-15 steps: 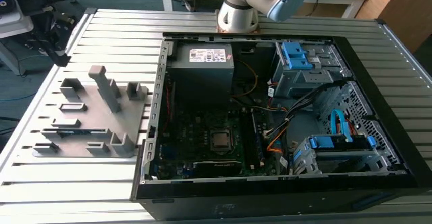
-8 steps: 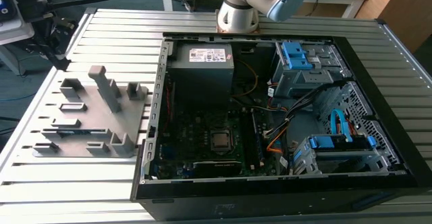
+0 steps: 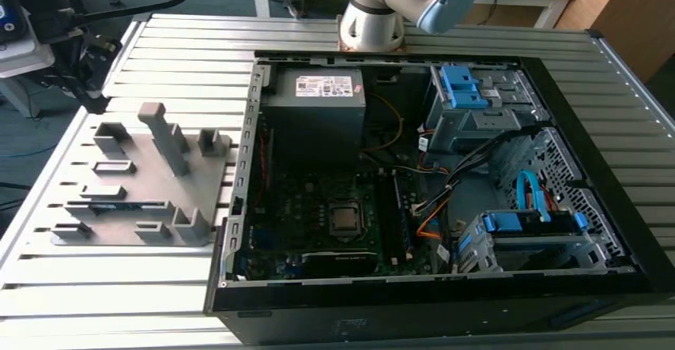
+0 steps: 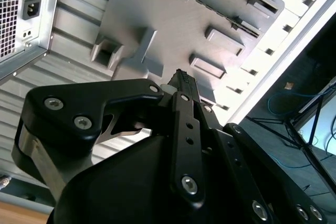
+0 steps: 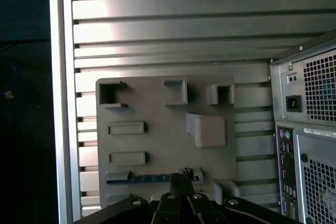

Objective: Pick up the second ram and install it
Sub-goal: 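Reach for the second ram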

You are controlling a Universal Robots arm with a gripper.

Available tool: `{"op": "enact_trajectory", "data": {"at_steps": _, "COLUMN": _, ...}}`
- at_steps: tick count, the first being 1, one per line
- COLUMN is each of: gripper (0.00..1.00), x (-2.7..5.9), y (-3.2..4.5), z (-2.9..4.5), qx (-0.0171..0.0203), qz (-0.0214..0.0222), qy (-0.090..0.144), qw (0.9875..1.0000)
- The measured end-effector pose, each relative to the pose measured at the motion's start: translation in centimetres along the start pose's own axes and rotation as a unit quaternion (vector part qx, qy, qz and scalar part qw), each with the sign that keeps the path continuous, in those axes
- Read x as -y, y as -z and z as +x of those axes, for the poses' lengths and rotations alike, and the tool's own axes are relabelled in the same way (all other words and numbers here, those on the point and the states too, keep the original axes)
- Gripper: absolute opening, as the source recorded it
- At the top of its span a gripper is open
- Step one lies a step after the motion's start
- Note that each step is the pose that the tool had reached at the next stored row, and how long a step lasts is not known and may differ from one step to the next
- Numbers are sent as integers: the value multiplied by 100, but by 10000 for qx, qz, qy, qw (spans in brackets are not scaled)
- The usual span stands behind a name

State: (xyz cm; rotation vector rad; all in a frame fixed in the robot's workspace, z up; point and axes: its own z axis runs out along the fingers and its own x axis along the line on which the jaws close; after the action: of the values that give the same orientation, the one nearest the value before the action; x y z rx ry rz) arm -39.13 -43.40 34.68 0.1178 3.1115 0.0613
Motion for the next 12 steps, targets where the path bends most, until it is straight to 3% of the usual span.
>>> {"op": "enact_trajectory", "data": {"at_steps": 12, "gripper": 10, "x": 11, "y": -109, "z": 62, "qx": 0, "qz": 0, "qy": 0, "qw": 10000}}
